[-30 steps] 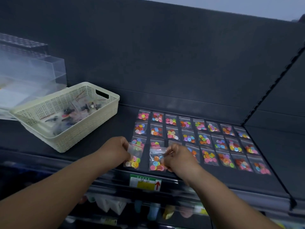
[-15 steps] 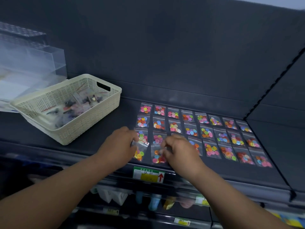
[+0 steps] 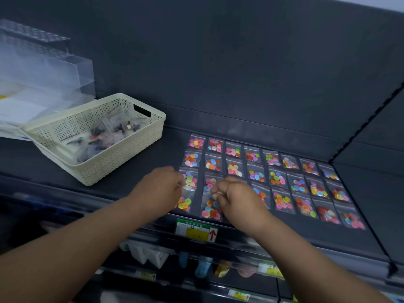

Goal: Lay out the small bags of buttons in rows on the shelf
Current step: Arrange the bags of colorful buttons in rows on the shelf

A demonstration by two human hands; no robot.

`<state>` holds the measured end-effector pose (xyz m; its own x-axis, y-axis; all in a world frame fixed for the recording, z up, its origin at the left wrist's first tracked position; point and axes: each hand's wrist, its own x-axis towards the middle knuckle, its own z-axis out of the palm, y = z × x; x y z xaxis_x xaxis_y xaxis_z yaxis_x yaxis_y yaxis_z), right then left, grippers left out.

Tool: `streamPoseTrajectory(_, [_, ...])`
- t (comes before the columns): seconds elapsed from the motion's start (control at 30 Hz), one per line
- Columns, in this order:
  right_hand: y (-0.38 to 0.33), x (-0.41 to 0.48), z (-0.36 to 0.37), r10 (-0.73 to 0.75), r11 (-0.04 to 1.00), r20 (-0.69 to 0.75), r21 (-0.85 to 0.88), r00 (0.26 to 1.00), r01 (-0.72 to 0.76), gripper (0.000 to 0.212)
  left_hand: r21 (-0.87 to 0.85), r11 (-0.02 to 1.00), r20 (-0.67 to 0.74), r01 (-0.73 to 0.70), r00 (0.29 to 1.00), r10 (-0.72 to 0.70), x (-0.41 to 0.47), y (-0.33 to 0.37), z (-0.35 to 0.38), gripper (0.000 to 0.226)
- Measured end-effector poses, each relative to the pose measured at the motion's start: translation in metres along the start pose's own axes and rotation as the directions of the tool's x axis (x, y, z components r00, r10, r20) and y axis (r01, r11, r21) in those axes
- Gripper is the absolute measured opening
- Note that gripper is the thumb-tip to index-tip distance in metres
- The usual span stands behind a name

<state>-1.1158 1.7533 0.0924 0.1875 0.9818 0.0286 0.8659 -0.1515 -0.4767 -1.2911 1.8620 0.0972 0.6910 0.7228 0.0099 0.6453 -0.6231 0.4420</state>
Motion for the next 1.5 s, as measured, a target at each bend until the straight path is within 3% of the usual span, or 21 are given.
streamPoseTrajectory(0.17, [0.0, 0.009, 0.001, -0.064, 0.982, 0.12, -0.17, 0.991, 0.084, 0.041, 0.142, 0.983, 0.162, -0.114, 0.983, 0.091, 0.016, -0.003, 0.008, 0.032])
streamPoseTrajectory(0.37, [0.003, 0.017, 0.009, -0.02, 0.972, 0.228, -0.224, 0.973, 0.072, 0.051, 0.172, 0.971, 0.266, -0.168, 0.957, 0.118, 0.023, -0.001, 0.013, 0.048])
streamPoseTrajectory(0.67, [0.001, 0.019, 0.002, -0.041, 0.983, 0.152, -0.172, 0.988, 0.067, 0.047, 0.094, 0.982, 0.186, -0.163, 0.972, 0.144, 0.02, -0.001, 0.004, 0.042])
streamPoseTrajectory(0.77, [0.004, 0.017, -0.004, -0.044, 0.981, 0.136, -0.181, 0.99, 0.068, 0.054, 0.109, 0.981, 0.145, -0.16, 0.979, 0.143, 0.018, -0.006, -0.001, 0.038])
streamPoseTrajectory(0.97, [0.009, 0.012, -0.002, -0.014, 0.972, 0.203, -0.229, 0.979, 0.061, 0.07, 0.164, 0.98, 0.223, -0.111, 0.972, 0.073, 0.013, -0.009, 0.003, 0.061])
streamPoseTrajectory(1.2, [0.005, 0.013, -0.006, -0.04, 0.978, 0.203, -0.193, 0.978, 0.08, 0.068, 0.168, 0.982, 0.207, -0.083, 0.977, 0.047, 0.011, -0.006, 0.002, 0.063])
streamPoseTrajectory(1.33, [-0.002, 0.021, -0.015, -0.074, 0.979, 0.167, -0.178, 0.983, 0.103, 0.062, 0.184, 0.98, 0.122, -0.07, 0.991, 0.048, 0.014, -0.001, -0.008, 0.062])
streamPoseTrajectory(1.5, [-0.015, 0.037, -0.03, -0.186, 0.943, 0.142, -0.252, 0.972, 0.217, 0.056, 0.329, 0.943, -0.022, -0.043, 0.998, 0.054, 0.015, 0.002, -0.027, 0.064])
